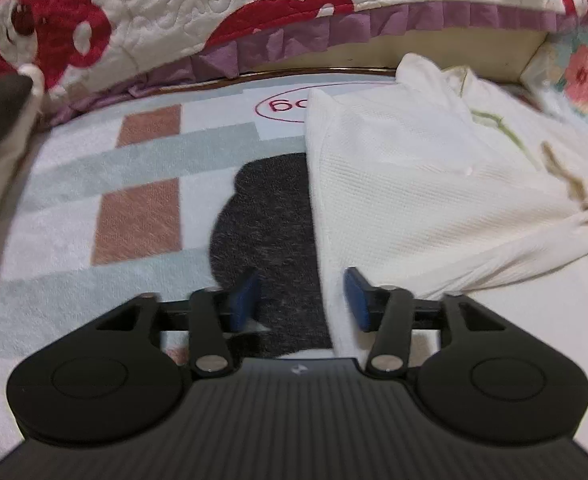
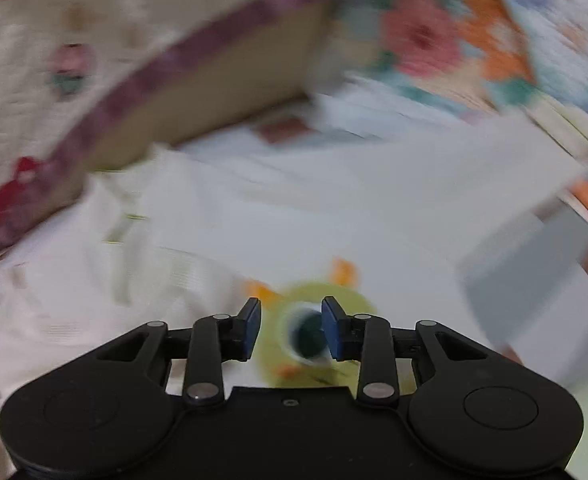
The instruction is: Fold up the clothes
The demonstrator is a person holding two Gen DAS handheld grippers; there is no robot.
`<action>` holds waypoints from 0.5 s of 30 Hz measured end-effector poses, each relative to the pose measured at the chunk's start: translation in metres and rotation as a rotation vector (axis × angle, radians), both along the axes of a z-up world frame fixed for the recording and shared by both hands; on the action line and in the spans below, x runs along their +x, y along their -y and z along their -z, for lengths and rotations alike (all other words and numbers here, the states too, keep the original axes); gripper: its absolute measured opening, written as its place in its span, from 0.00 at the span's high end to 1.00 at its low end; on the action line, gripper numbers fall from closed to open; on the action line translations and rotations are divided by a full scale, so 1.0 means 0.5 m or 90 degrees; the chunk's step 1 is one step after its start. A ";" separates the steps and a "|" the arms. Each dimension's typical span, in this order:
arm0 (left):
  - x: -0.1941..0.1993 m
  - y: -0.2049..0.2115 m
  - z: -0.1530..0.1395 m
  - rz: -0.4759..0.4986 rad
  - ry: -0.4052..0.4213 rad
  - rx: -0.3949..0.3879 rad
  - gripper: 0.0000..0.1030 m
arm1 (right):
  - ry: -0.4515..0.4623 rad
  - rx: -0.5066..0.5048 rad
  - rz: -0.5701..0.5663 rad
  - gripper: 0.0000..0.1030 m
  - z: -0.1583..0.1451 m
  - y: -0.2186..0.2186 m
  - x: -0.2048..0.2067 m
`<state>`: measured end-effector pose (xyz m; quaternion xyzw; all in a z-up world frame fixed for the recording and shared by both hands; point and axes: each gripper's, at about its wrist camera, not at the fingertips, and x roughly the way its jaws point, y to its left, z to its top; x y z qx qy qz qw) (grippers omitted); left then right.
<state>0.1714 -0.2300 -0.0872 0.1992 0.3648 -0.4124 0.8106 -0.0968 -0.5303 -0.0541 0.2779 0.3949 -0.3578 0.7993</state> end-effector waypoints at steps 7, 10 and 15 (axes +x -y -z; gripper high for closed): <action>0.017 -0.006 0.000 -0.015 -0.024 0.001 0.31 | 0.020 0.018 -0.030 0.41 -0.020 0.023 0.039; 0.013 -0.006 -0.006 -0.003 -0.027 -0.015 0.44 | 0.019 0.079 0.010 0.41 0.016 0.042 0.059; 0.013 -0.013 -0.017 0.021 -0.060 -0.082 0.76 | -0.029 0.065 0.000 0.40 0.067 0.036 0.090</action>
